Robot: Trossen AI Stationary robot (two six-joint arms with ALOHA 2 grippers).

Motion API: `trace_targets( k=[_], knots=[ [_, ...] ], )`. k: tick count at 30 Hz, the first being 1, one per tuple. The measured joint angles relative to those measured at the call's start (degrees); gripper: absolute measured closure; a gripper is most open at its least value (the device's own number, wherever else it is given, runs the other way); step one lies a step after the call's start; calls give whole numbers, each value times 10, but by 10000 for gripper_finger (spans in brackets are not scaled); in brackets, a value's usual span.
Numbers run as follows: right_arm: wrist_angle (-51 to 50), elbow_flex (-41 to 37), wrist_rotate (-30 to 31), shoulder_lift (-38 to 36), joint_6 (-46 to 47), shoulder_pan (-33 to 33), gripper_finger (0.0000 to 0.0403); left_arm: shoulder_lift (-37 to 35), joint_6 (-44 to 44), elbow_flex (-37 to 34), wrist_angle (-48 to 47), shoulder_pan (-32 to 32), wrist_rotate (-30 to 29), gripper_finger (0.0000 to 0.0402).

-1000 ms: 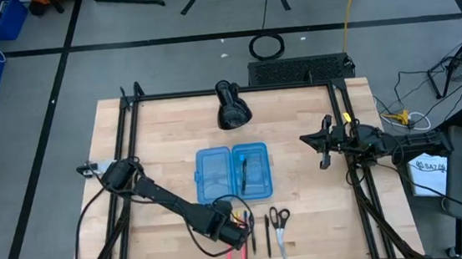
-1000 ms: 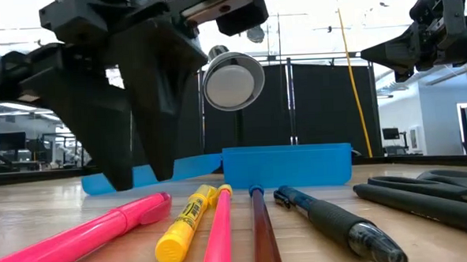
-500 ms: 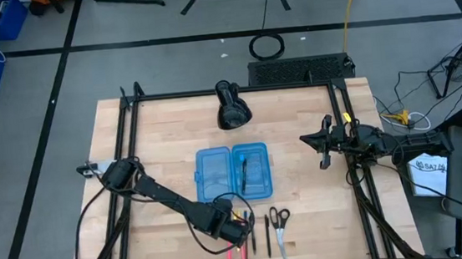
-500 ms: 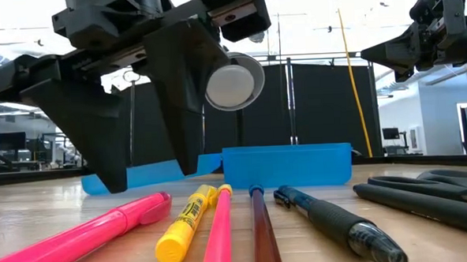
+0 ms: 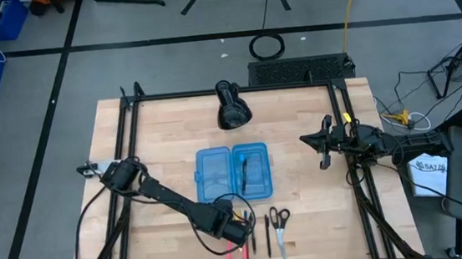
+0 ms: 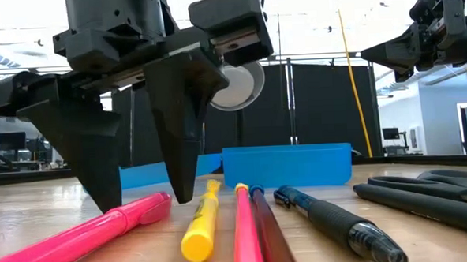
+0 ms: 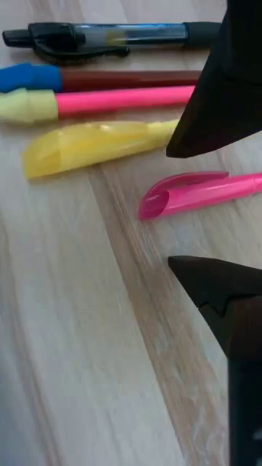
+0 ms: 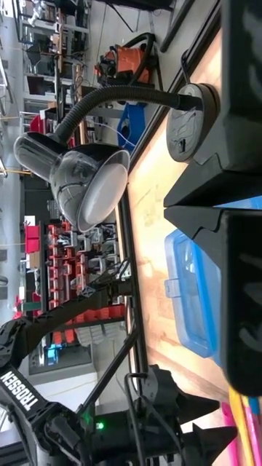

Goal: Pick & place school supplies into a supply box
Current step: Put the left pink pen into the blue supply box

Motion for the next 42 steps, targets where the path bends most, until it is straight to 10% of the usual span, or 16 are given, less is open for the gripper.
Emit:
trace_targets(
  k=[34,42],
  knots=[
    [0,0,2,1,-4,0,403,34,43,3,-58,13,55,165],
    [0,0,2,1,-4,0,403,34,32,3,-85,5,42,246]
  ],
)
